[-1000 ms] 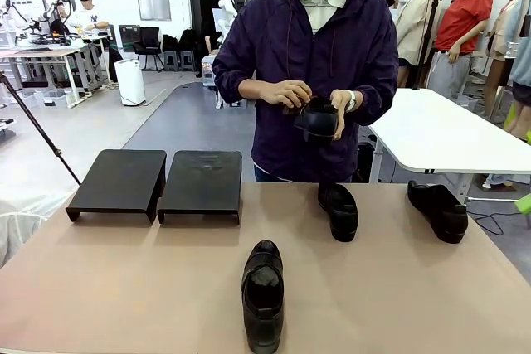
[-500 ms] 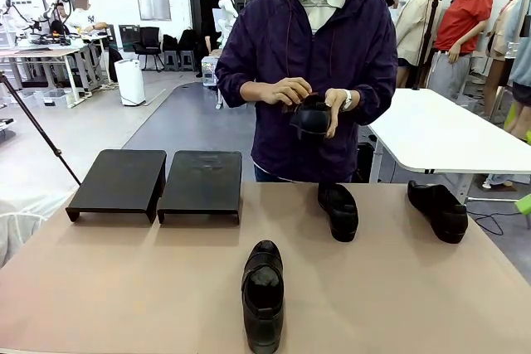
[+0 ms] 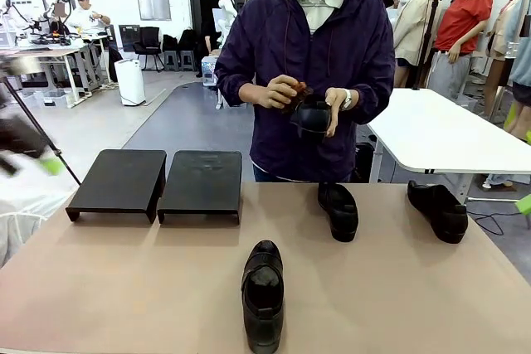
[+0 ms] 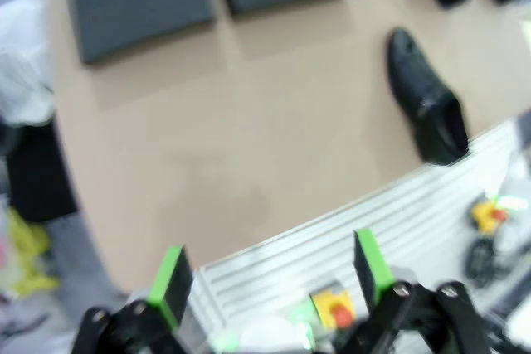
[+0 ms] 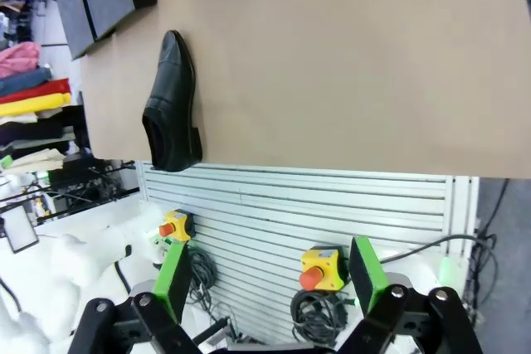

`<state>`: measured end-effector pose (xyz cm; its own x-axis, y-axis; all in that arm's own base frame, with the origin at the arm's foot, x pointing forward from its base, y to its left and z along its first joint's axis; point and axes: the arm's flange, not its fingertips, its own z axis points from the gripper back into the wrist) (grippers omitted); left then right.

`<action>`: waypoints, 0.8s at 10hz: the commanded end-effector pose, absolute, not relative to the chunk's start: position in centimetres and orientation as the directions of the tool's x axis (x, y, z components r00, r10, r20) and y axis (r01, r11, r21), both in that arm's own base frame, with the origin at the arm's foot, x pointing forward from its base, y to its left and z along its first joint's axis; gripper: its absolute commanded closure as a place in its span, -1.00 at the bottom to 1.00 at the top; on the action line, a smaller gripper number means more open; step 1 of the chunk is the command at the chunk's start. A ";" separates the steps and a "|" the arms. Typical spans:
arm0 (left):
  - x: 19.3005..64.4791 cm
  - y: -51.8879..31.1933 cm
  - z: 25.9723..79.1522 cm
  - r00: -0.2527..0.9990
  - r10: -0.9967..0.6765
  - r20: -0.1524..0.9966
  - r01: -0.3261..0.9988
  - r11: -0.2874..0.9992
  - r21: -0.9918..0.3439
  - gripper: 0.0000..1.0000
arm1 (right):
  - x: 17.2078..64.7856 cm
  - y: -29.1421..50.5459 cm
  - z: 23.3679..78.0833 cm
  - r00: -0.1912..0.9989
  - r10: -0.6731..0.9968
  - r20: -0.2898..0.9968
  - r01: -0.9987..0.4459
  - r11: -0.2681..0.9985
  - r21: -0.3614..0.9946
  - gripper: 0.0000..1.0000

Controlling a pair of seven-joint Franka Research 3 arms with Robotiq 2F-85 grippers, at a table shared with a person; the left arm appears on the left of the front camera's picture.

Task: Organize the shoes by placing them on the stand.
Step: Place the Shoe from the middle of the table onto the Shoes Stand.

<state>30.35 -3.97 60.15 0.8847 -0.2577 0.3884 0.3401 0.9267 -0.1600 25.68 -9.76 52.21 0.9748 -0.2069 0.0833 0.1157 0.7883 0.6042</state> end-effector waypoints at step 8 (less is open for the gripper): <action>29.5 -31.5 57.8 0.628 -0.742 0.236 0.754 0.655 0.054 -1.00 | 25.6 -9.9 52.4 0.977 -0.191 0.098 0.091 0.781 0.618 -1.00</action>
